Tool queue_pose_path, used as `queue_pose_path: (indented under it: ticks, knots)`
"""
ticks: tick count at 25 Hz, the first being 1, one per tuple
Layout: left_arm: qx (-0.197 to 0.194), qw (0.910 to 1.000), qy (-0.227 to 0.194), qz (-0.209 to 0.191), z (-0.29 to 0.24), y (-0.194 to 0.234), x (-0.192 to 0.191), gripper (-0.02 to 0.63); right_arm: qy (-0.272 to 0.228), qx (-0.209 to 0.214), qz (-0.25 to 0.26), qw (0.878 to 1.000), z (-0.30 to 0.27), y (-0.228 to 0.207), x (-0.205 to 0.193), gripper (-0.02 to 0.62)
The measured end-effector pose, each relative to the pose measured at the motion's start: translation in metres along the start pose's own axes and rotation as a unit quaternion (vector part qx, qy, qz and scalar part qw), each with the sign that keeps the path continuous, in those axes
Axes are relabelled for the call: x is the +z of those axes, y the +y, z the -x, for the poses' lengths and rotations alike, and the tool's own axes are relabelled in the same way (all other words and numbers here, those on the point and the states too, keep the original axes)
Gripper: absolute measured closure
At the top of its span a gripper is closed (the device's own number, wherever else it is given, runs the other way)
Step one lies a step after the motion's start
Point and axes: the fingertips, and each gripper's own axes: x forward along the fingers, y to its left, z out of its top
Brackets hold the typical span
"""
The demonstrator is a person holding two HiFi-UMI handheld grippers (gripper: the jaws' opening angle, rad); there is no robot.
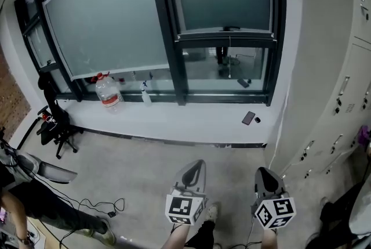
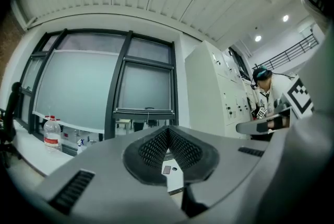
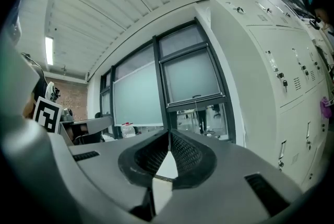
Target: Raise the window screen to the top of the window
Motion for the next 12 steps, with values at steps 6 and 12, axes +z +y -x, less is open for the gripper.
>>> queue_pose_path:
  ticks: [6, 12]
  knots:
    - [-0.001, 0.9999, -0.017, 0.004, -0.093, 0.049, -0.008, 0.604, 0.0, -0.009, 0.007, 1.0, -0.096, -0.037, 0.008, 0.591]
    - [-0.007, 0.9995, -0.03, 0.0, -0.188, 0.116, 0.002, 0.603, -0.014, -0.021, 0.016, 1.0, -0.208, -0.06, 0.038, 0.591]
